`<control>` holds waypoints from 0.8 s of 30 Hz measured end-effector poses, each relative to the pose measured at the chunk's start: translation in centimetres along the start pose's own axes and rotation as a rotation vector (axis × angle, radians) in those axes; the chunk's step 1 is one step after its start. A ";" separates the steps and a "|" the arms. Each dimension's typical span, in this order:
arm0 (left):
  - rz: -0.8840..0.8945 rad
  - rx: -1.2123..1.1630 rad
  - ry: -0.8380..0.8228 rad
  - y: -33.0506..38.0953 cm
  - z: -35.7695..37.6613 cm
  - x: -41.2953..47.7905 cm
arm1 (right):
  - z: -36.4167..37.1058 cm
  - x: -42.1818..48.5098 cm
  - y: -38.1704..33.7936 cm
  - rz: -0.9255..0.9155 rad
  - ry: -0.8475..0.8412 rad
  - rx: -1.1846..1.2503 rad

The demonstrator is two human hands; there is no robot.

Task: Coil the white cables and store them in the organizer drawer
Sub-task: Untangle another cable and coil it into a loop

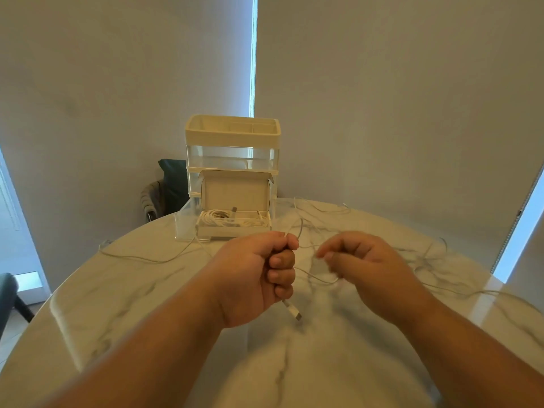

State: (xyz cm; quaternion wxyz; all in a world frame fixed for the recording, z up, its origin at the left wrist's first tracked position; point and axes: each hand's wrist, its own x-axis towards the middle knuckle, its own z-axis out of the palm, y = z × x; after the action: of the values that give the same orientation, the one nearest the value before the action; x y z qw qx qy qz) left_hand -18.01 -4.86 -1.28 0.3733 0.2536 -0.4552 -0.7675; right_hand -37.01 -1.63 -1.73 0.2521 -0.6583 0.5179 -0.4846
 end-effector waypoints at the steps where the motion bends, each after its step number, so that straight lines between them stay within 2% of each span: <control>1: -0.016 0.005 -0.013 0.0 0.0 -0.1 | 0.1 0.0 0.1 -0.042 0.124 -0.013; 3: -0.049 0.026 -0.049 -0.1 0.2 -0.2 | 0.4 -0.1 0.1 -0.126 0.229 -0.124; 5: -0.081 0.056 -0.089 -0.1 0.4 -0.3 | 0.8 0.0 0.4 -0.162 0.207 -0.165; 11: -0.090 0.118 -0.141 -0.3 0.9 -0.8 | 1.3 0.6 1.4 -0.096 0.170 0.091; 17: -0.069 0.163 -0.119 -0.5 0.8 -0.8 | 1.2 1.0 1.5 -0.149 0.184 0.075; 24: -0.109 0.186 -0.201 -0.6 0.7 -0.7 | 0.7 0.7 1.3 -0.151 0.140 0.141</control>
State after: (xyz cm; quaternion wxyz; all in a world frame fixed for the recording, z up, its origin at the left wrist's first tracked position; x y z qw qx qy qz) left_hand -18.29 -3.74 -1.42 0.2587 0.2330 -0.5449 -0.7628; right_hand -36.92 -2.84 -2.80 0.2240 -0.6405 0.4478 -0.5823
